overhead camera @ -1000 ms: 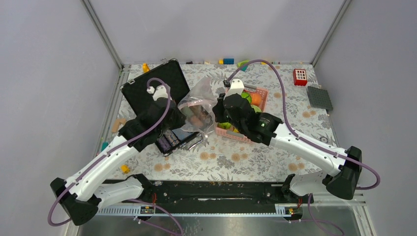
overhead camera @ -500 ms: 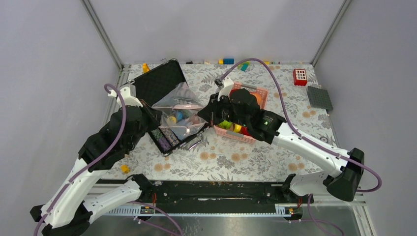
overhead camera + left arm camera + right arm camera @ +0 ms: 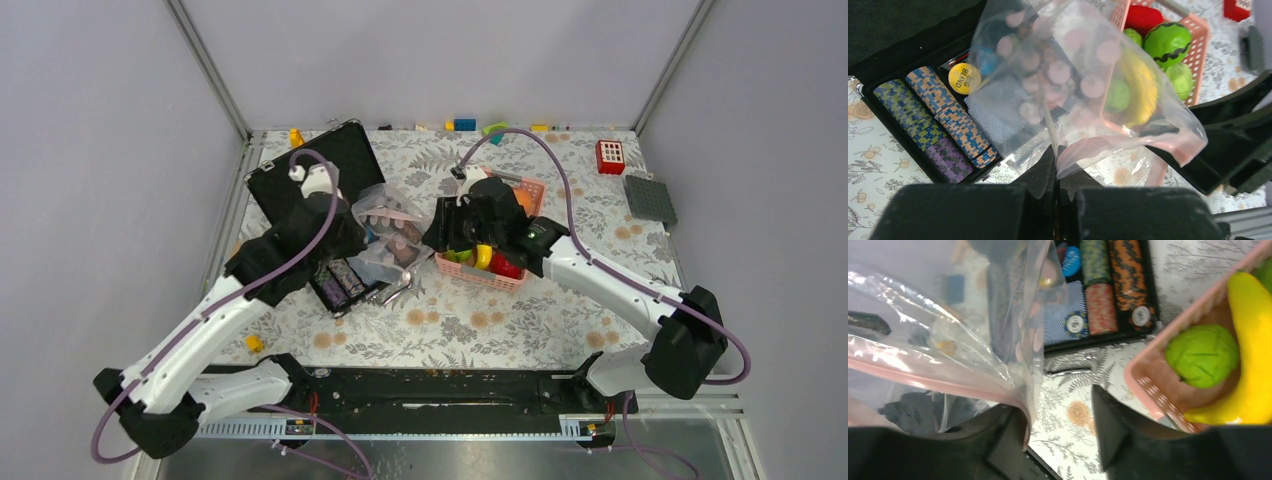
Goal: Place the food in the zip-top bag and seal the zipper
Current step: Open the zipper of the food storage bag at the center of the board, then pick up the fake fruit from the bin.
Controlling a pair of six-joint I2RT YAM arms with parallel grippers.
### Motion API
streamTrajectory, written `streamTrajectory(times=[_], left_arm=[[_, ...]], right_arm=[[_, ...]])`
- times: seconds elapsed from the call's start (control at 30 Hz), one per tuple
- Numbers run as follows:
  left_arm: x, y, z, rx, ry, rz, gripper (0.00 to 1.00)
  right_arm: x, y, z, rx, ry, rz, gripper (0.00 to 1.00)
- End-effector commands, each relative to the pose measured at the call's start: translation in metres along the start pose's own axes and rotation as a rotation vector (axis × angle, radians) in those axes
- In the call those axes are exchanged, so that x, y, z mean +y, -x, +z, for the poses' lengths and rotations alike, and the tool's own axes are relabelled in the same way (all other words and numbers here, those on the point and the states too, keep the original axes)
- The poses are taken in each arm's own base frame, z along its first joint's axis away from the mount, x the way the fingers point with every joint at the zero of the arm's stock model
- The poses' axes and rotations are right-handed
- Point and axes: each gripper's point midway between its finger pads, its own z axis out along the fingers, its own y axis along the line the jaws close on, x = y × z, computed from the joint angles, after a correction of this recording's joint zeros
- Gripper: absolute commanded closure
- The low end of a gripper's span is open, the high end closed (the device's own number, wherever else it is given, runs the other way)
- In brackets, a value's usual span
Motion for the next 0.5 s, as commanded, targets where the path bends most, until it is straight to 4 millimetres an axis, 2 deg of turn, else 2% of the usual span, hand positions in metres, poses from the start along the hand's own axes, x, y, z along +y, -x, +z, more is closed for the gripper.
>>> streamTrajectory(times=[0.0, 0.07, 0.1, 0.13, 0.33, 0.47], left_arm=[[-0.006, 0.009, 0.015, -0.027, 0.02, -0.014, 1.0], [-0.007, 0.008, 0.022, -0.017, 0.034, -0.008, 1.0], [-0.008, 0.007, 0.025, -0.01, 0.039, -0.003, 1.0], [-0.008, 0.007, 0.027, -0.008, 0.045, -0.001, 1.0], [-0.007, 0.005, 0.035, 0.001, 0.056, 0.006, 1.0], [-0.002, 0.006, 0.039, 0.0, 0.065, -0.001, 1.0]], right_arm=[[-0.022, 0.005, -0.012, -0.006, -0.083, -0.083, 0.36], [-0.026, 0.013, -0.021, -0.045, -0.11, -0.117, 0.23], [-0.028, 0.018, -0.026, -0.068, -0.13, -0.133, 0.07], [-0.034, 0.023, -0.032, -0.095, -0.161, -0.145, 0.01], [-0.076, 0.044, -0.066, -0.209, -0.333, -0.111, 0.0], [-0.104, 0.049, -0.071, -0.215, -0.384, -0.032, 0.0]])
